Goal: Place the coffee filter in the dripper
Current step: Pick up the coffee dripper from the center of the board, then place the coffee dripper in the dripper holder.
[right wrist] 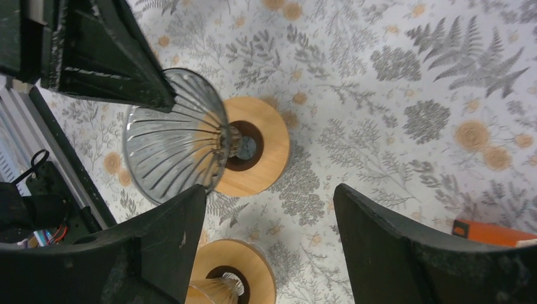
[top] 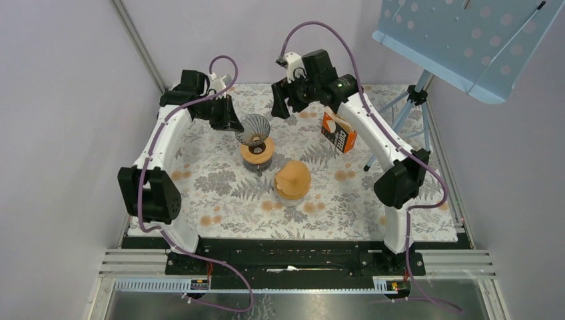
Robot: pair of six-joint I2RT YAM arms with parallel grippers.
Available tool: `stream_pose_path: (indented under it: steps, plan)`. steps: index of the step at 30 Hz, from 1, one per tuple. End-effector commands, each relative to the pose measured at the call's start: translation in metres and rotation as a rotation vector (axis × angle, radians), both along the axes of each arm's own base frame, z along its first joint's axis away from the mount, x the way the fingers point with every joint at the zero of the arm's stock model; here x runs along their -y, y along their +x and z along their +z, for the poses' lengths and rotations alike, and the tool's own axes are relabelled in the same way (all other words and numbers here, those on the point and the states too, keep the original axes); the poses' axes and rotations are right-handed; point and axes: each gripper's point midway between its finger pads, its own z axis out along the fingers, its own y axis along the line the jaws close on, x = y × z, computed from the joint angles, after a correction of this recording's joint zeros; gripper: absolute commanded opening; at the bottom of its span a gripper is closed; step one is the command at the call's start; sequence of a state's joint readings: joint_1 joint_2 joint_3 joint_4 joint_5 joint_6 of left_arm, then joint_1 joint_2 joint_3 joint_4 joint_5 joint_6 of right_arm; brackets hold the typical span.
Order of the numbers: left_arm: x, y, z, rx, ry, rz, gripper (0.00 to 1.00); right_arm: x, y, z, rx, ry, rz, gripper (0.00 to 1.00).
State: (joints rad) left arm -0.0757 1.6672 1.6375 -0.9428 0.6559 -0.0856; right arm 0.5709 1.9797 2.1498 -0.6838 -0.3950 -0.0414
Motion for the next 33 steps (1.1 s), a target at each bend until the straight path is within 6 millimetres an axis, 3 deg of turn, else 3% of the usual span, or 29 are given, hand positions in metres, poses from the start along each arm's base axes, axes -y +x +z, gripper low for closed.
stream_pose_path:
  steps: [1,14,33]
  plan:
    - [0.013,0.019,0.011,0.023,-0.068,0.025,0.00,-0.013,-0.010,-0.006,-0.030,-0.025,0.002,0.79]
    - [0.011,0.018,-0.009,-0.012,-0.054,0.048,0.00,-0.038,-0.021,-0.054,-0.121,-0.062,0.063,0.64]
    - [0.008,0.013,-0.033,-0.056,-0.030,0.058,0.00,-0.055,-0.015,-0.095,-0.183,-0.108,0.075,0.46]
